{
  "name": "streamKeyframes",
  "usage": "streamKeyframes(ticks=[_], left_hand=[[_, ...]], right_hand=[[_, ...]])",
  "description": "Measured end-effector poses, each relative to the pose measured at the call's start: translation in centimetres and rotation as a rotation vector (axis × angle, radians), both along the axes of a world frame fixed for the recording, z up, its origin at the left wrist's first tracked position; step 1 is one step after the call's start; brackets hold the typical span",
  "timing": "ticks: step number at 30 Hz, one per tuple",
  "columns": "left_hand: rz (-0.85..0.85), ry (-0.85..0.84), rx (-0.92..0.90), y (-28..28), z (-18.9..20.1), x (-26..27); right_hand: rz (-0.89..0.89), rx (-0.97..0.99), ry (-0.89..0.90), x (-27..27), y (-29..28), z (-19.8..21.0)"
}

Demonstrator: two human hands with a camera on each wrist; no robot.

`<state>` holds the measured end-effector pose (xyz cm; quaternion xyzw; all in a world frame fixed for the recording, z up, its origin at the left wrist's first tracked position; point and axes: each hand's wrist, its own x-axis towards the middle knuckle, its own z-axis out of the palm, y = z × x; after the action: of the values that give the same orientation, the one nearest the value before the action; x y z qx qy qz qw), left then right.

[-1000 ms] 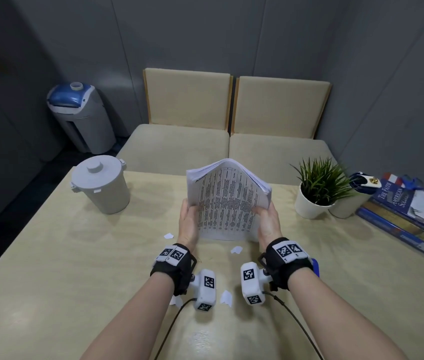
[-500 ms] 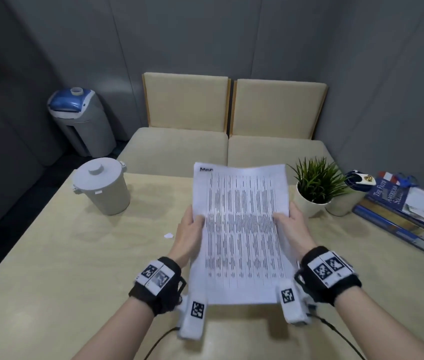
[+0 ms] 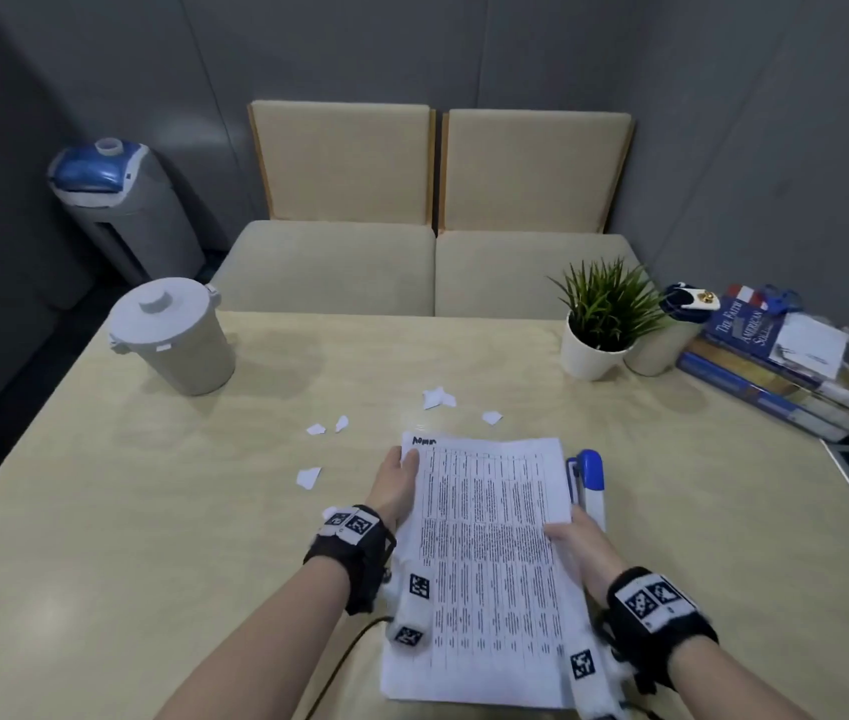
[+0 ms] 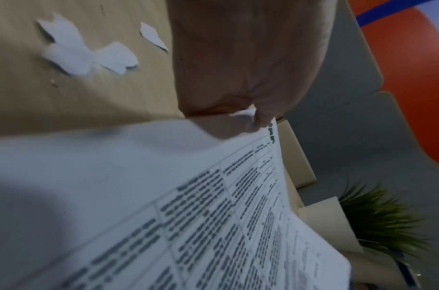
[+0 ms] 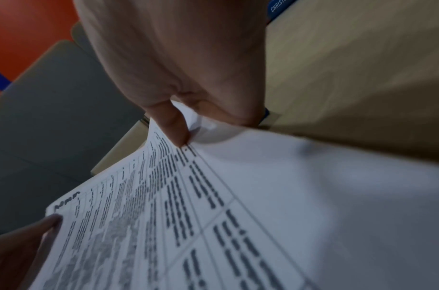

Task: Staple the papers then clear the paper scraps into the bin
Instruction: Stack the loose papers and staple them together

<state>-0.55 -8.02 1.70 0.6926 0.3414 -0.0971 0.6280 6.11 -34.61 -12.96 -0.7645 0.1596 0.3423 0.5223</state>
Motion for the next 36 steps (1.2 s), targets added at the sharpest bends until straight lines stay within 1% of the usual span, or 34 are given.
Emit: streamKeyframes(ticks=[1,2,3,4,7,8,9,10,11,13,14,15,16,17,18,19,21,24,28,32,36], left_hand=[[0.011,-0.013,0.022,-0.2,-0.4,0.3],[0.029,-0.016,0.035,-0.4,-0.8,0.4],[0.046,-0.012,0.035,-0.5,-1.1,0.5],[0.060,0.000,0.034,-0.5,-1.4,0.7],[0.077,0.018,0.075,-0.6,-1.8,1.0],[0.090,0.015,0.099,-0.5,-2.0,1.0],[0.096,0.009,0.124,-0.5,-2.3,1.0],[0.101,0.005,0.140,-0.4,-2.5,1.0],[0.104,0.000,0.154,-0.4,-2.8,1.0],[0.114,-0.004,0.171,-0.4,-3.0,1.1],[0.113,-0.001,0.180,-0.4,-3.1,1.1],[0.109,0.001,0.188,-0.4,-3.2,1.1],[0.110,0.002,0.193,-0.4,-3.3,1.2],[0.113,0.007,0.195,-0.3,-3.4,1.2],[0.116,0.017,0.193,-0.2,-3.6,1.3],[0.121,0.020,0.191,-0.2,-3.6,1.3],[0.116,0.023,0.185,-0.1,-3.5,1.4],[0.113,0.039,0.171,0.0,-3.5,1.4],[0.133,0.026,0.133,0.3,-3.3,1.4],[0.148,0.022,0.106,0.4,-3.1,1.3],[0.142,0.036,0.094,0.4,-3.2,1.3]], right_hand=[[0.009,-0.015,-0.003,-0.8,0.9,3.1],[0.027,-0.032,-0.002,-1.9,2.3,7.4],[0.041,-0.075,-0.005,-2.6,3.3,10.2],[0.055,-0.121,-0.009,-2.9,3.9,11.6],[0.101,-0.193,-0.033,-3.3,4.7,13.4],[0.141,-0.238,-0.056,-3.3,4.8,13.6],[0.206,-0.329,-0.115,-3.2,4.7,13.7],[0.245,-0.447,-0.211,-3.1,4.7,13.9],[0.235,-0.559,-0.328,-2.7,4.4,14.2],[0.092,-0.699,-0.544,-1.6,3.5,14.8],[0.020,-0.740,-0.572,-0.9,3.0,14.9],[-0.017,-0.753,-0.512,-0.3,2.5,14.9],[-0.028,-0.740,-0.404,0.2,2.1,14.6],[0.000,-0.724,-0.281,0.5,1.8,13.9],[0.057,-0.715,-0.195,0.6,1.7,13.4],[0.109,-0.723,-0.163,0.4,1.6,12.8],[0.126,-0.763,-0.200,0.2,1.6,11.9],[0.060,-0.757,-0.253,0.3,1.3,11.8],[0.007,-0.646,-0.297,1.0,0.1,12.6],[-0.063,-0.566,-0.247,1.6,-0.9,12.8],[-0.186,-0.405,-0.226,2.8,-1.9,12.8]])
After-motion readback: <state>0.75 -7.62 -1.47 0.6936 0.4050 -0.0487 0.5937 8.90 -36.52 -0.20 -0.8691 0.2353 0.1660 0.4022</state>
